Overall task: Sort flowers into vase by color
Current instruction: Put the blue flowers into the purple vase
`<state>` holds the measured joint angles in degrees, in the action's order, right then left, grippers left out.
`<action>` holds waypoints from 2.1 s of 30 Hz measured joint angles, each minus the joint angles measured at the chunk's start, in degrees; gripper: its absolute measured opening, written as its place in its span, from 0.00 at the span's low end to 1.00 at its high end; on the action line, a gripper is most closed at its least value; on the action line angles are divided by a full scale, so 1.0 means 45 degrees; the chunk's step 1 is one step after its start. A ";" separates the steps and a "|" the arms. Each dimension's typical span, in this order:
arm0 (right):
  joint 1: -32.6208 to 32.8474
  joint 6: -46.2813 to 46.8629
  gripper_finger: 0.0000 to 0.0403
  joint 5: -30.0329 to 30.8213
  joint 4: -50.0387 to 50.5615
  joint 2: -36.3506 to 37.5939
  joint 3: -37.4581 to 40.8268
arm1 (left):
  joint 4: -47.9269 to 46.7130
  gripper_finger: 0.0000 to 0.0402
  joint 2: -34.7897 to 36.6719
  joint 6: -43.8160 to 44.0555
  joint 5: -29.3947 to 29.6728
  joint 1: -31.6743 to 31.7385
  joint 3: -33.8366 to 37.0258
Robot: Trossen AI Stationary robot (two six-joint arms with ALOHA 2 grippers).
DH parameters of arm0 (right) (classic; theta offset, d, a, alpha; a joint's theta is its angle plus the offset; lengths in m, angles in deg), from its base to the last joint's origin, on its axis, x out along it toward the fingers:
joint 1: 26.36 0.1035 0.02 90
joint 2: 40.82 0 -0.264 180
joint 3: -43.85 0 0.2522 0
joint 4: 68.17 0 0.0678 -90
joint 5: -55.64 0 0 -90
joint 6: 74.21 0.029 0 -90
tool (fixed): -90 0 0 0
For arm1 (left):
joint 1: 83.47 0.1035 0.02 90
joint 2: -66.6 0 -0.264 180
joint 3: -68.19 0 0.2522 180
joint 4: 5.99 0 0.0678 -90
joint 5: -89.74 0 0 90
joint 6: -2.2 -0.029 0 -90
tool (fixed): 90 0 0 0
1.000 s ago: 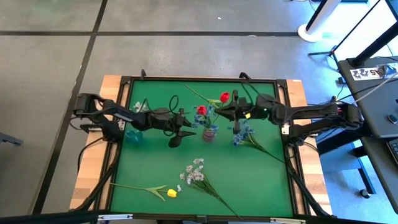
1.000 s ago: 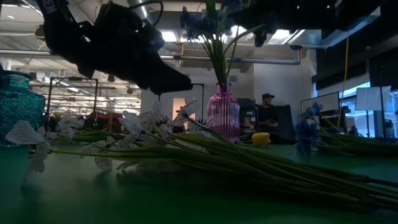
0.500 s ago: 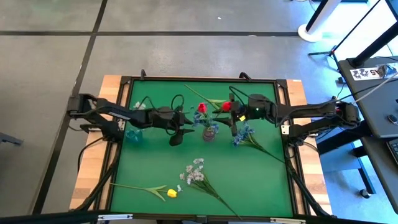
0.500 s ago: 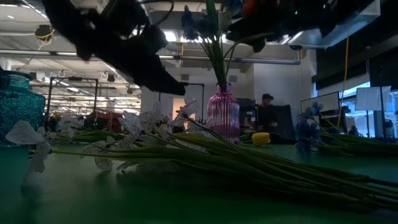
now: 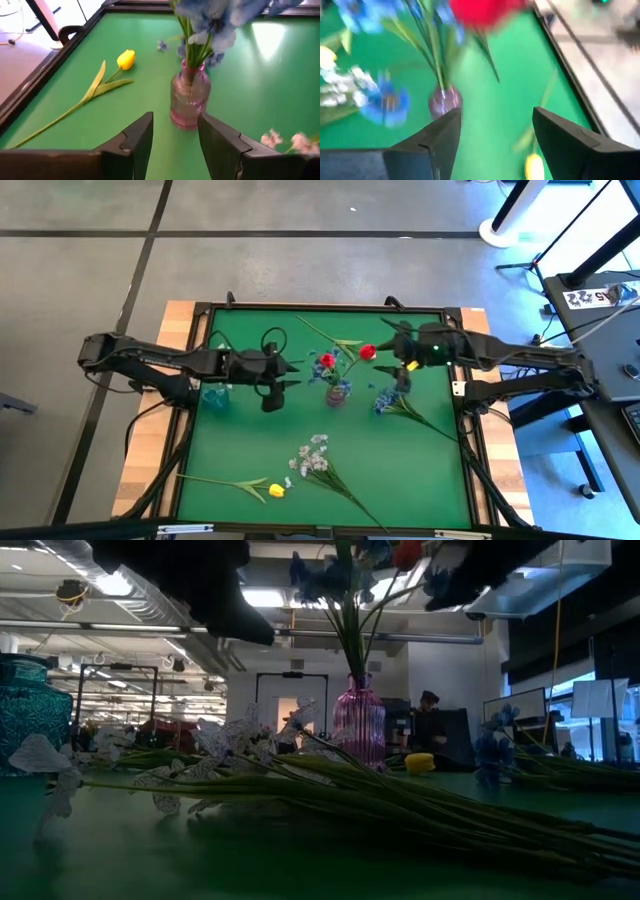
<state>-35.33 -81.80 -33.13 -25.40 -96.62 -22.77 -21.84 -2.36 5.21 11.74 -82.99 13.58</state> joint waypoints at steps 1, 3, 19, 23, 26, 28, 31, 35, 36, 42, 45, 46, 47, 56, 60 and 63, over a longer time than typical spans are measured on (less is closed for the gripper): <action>0.0006 0.0270 0.60 0.0221 0.0781 0.0217 0.0001 | 0.0201 0.38 -0.0039 0.0241 0.0106 -0.0136 0.0098; 0.0230 0.1038 0.58 0.0421 0.2027 0.0553 0.0008 | 0.0748 0.38 -0.0239 0.0766 0.0208 -0.0438 0.0224; 0.7734 1.1251 0.44 0.3578 0.4199 0.0302 0.3109 | 0.2114 0.38 -0.2507 0.5048 0.2216 -0.3500 0.0284; 0.8460 1.2819 0.40 0.2880 0.4837 -0.1437 0.3165 | 0.3193 0.38 -0.3485 0.5577 0.2849 -0.4159 0.0284; 0.8584 1.3035 0.37 0.2766 0.4808 -0.2716 0.3150 | 0.4213 0.38 -0.4259 0.5608 0.3118 -0.4559 0.0284; 0.8455 1.3120 0.37 0.2761 0.4824 -0.3385 0.3155 | 0.4813 0.38 -0.4684 0.5815 0.3119 -0.4736 0.0284; 0.7975 1.3065 0.37 0.2591 0.5025 -0.3959 0.3150 | 0.5203 0.38 -0.5102 0.6260 0.3126 -0.4993 0.0284; 0.7291 1.2299 0.37 0.2471 0.4831 -0.4219 0.3150 | 0.5246 0.38 -0.5282 0.6686 0.3231 -0.5275 0.0284; 0.7100 1.2097 0.37 0.2481 0.4688 -0.4249 0.3150 | 0.5287 0.38 -0.5282 0.6787 0.3275 -0.5333 0.0284; 0.6013 1.1019 0.37 0.2148 0.4454 -0.4242 0.3150 | 0.5321 0.38 -0.5282 0.6968 0.3847 -0.5603 0.0284; 0.5806 1.0714 0.37 0.1813 0.4321 -0.4242 0.3170 | 0.5333 0.38 -0.5282 0.6960 0.3867 -0.5660 0.0284; 0.5819 1.0632 0.38 0.1817 0.4123 -0.4237 0.3251 | 0.5348 0.38 -0.5282 0.6941 0.3867 -0.5660 0.0284; 0.5819 1.0619 0.39 0.1813 0.3974 -0.4237 0.3376 | 0.5353 0.38 -0.5282 0.6930 0.3869 -0.5655 0.0284; 0.5819 1.1087 0.58 0.1846 0.2508 -0.4189 0.4772 | 0.5533 0.38 -0.5282 0.6964 0.3872 -0.5640 0.0284; 0.5833 1.1150 0.49 0.2128 0.2389 -0.4208 0.4800 | 0.5616 0.38 -0.5282 0.6925 0.4094 -0.5640 0.0284; 0.5839 1.0683 0.36 0.2212 0.1918 -0.4211 0.4823 | 0.5816 0.38 -0.5282 0.7050 0.4335 -0.5636 0.0284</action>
<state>-9.06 -33.72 -23.18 -16.77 -115.57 -1.06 4.33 -26.13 36.93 31.25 -108.35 14.86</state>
